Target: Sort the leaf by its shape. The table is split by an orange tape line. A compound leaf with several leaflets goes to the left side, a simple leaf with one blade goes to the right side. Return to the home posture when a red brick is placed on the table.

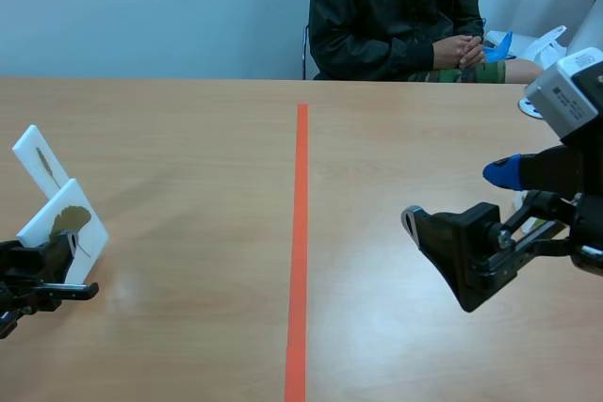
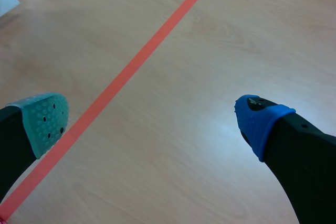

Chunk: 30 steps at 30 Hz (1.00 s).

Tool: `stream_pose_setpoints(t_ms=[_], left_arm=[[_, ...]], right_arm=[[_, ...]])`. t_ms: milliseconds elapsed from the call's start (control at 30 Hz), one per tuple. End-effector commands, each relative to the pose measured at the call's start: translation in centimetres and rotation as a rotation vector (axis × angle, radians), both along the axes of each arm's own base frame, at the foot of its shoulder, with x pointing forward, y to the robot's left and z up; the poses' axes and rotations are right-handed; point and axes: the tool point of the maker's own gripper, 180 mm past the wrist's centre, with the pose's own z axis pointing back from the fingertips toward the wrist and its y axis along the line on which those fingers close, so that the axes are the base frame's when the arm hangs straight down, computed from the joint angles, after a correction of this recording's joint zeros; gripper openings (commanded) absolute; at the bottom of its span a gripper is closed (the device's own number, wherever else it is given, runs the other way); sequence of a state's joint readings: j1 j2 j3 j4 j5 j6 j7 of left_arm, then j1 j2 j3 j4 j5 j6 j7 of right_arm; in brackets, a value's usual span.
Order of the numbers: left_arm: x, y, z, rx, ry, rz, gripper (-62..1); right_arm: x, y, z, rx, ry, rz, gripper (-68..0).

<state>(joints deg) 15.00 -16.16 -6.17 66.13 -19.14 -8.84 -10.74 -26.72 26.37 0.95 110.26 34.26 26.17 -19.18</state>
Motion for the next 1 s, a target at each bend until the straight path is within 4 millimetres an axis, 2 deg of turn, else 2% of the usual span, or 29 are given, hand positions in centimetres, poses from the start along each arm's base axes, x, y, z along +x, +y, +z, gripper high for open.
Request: stream_pose_setpoints(t_ms=[0, 167, 500, 667, 967], left_arm=[[0.5, 0.5, 0.7, 0.002, -0.047, 0.029, -57.3], [0.6, 1.9, 0.2, 0.012, -0.070, 0.077, -57.3], [0.8, 2.0, 0.5, 0.009, -0.089, 0.082, -56.4], [0.7, 2.0, 0.4, 0.009, -0.087, 0.082, -50.5], [0.0, 2.5, -1.0, 0.010, -0.053, 0.098, -50.2]], right_arm=[[0.1, 0.1, 0.4, 0.010, -0.016, 0.005, 0.4], [0.1, 0.1, 0.4, 0.009, -0.016, 0.006, 0.4], [0.1, 0.1, 0.4, 0.009, -0.015, 0.006, 0.4], [0.1, 0.1, 0.4, 0.009, -0.015, 0.006, 0.4], [0.1, 0.1, 0.4, 0.009, -0.016, 0.006, 0.4]])
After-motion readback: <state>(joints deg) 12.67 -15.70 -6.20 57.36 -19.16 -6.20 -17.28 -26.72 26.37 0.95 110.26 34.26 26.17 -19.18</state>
